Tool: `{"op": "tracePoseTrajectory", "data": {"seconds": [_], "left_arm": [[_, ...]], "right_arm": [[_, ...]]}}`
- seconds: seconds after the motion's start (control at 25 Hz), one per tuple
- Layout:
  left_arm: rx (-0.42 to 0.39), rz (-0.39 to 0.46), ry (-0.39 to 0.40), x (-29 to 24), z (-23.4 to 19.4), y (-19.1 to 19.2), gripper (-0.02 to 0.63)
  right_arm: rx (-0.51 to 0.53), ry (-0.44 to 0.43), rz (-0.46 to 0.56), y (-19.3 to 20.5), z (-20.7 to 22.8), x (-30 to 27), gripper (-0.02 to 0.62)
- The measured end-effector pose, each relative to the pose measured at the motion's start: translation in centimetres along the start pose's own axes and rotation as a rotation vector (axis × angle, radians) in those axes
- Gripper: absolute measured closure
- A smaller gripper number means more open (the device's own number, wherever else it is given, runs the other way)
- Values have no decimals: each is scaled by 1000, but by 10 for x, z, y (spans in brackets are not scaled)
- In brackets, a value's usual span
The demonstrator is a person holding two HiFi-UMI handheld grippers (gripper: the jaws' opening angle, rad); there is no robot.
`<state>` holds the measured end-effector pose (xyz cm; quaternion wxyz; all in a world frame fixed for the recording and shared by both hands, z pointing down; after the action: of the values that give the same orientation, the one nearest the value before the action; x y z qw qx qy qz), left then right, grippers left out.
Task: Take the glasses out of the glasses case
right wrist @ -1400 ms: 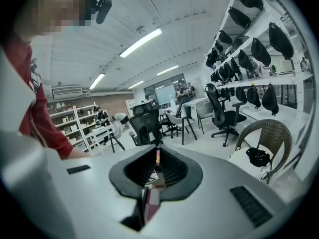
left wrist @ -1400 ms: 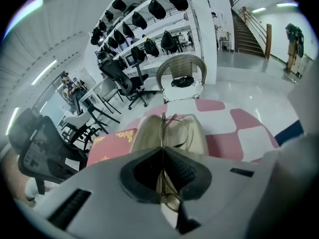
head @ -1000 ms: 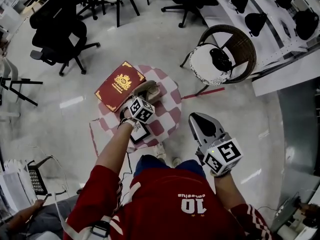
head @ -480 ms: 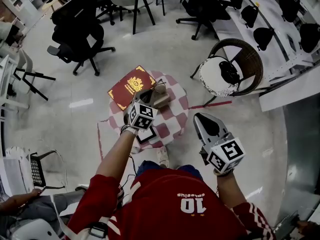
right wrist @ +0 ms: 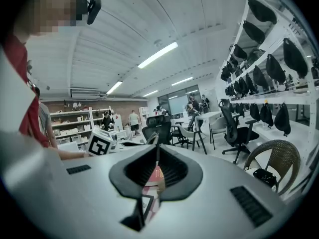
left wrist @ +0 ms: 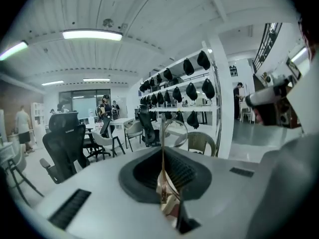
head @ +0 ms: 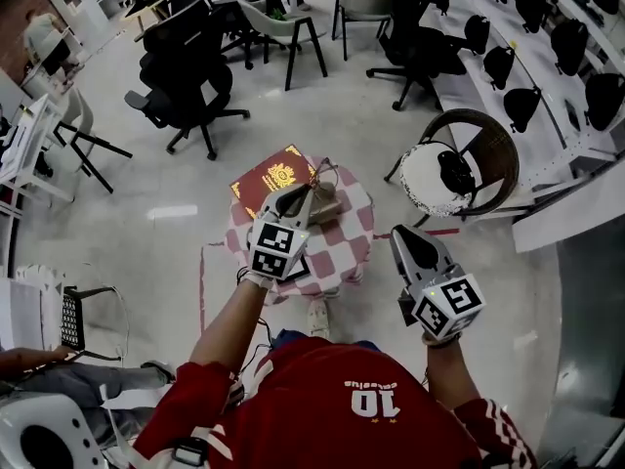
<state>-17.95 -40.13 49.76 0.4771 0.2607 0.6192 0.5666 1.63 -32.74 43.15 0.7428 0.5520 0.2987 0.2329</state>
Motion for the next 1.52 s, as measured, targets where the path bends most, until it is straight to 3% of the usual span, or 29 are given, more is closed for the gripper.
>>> {"op": "tracePoseTrajectory", "data": {"seconds": [0.48, 1.04, 1.52], "left_arm": [[167, 185, -76, 110, 29, -56, 586], [157, 311, -186, 192, 41, -91, 586], [157, 371, -256, 218, 41, -104, 586]], "right_arm": [[31, -47, 68, -25, -10, 41, 566], [58, -113, 128, -48, -18, 57, 566], [97, -104, 168, -61, -20, 60, 566]]}}
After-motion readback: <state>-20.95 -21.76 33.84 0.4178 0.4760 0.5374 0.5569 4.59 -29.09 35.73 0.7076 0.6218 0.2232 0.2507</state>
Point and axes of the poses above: the fingertips, and each gripper's own axes: x backward along the fingers, z to its right, y out of its underside, the point moved 3 cm from there along x, backward along the fingers
